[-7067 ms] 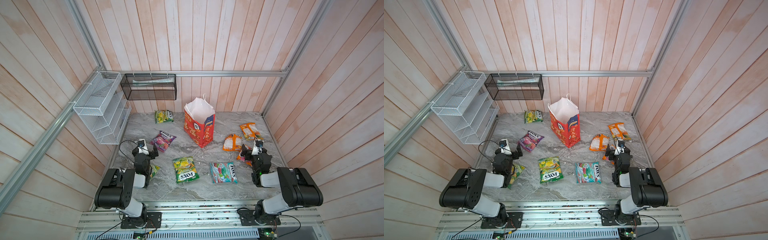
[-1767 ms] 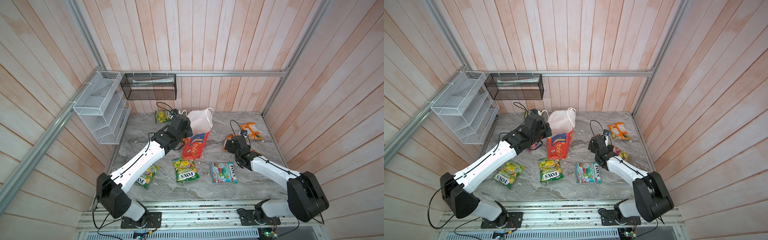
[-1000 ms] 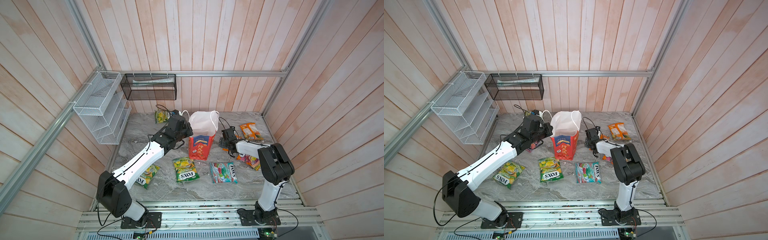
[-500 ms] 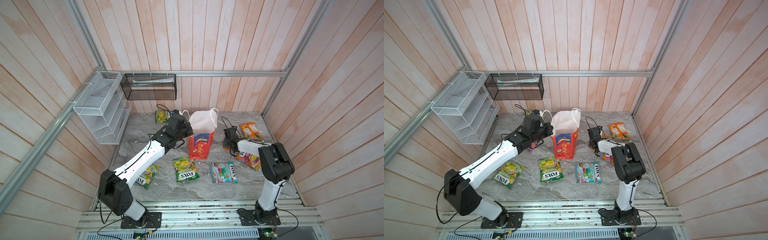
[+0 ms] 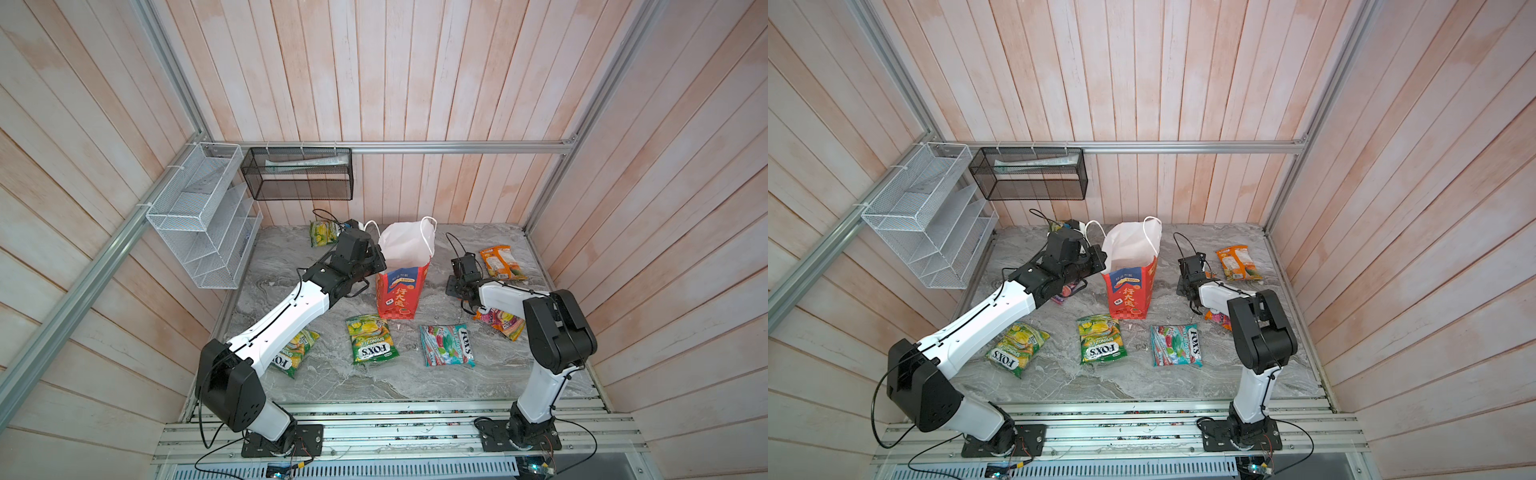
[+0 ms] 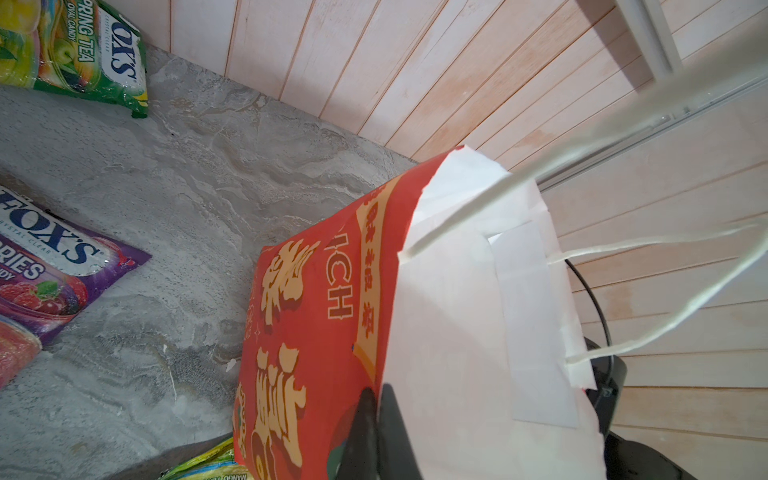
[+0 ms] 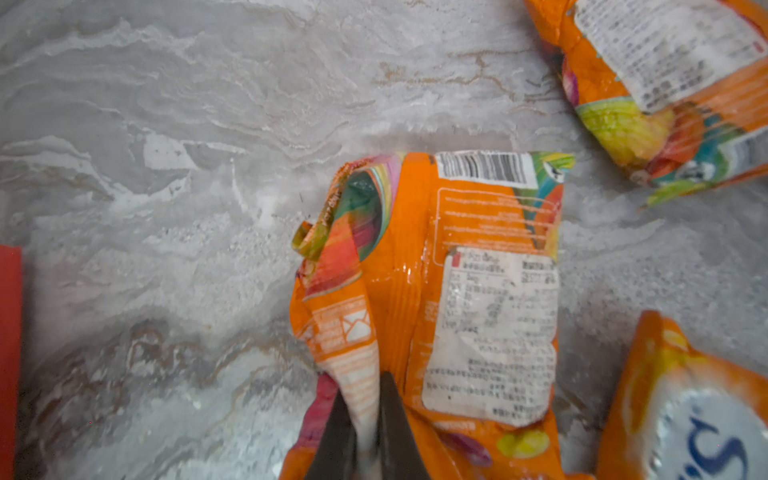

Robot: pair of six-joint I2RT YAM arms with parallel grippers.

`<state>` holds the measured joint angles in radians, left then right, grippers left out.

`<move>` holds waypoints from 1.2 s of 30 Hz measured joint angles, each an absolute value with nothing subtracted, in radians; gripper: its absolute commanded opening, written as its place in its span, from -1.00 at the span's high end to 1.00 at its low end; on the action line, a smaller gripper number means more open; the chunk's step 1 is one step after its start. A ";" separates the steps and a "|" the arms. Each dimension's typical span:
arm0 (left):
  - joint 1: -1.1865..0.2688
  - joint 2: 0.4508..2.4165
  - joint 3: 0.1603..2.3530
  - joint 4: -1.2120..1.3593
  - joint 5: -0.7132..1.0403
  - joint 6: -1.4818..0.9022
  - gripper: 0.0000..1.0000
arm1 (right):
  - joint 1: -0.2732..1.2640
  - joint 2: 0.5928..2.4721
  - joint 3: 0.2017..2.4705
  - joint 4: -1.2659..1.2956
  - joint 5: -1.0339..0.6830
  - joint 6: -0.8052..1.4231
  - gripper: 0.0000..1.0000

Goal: Place the snacks into the paper bag
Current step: 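Close the right gripper on the orange Fox's packet and lift it, then carry the orange packet over the bag and release it inside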

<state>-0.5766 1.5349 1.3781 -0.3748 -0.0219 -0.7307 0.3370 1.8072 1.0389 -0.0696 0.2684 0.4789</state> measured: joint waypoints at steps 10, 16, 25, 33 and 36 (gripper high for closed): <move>-0.577 1.522 1.378 -0.379 -0.003 -0.738 1.00 | 0.338 1.404 0.850 -0.052 0.237 0.503 1.00; -0.577 1.518 1.378 -0.382 -0.001 -0.740 1.00 | 0.344 1.161 0.829 -0.056 0.231 0.528 1.00; -0.577 1.516 1.378 -0.373 0.012 -0.747 1.00 | 0.536 0.966 1.006 -0.113 0.232 0.534 1.00; -0.577 1.512 1.335 -0.311 0.023 -0.757 1.00 | 0.845 1.112 1.295 -0.130 0.293 0.485 1.00; -0.576 1.520 1.335 -0.289 0.032 -0.757 1.00 | 0.905 1.200 1.377 -0.129 0.299 0.465 1.00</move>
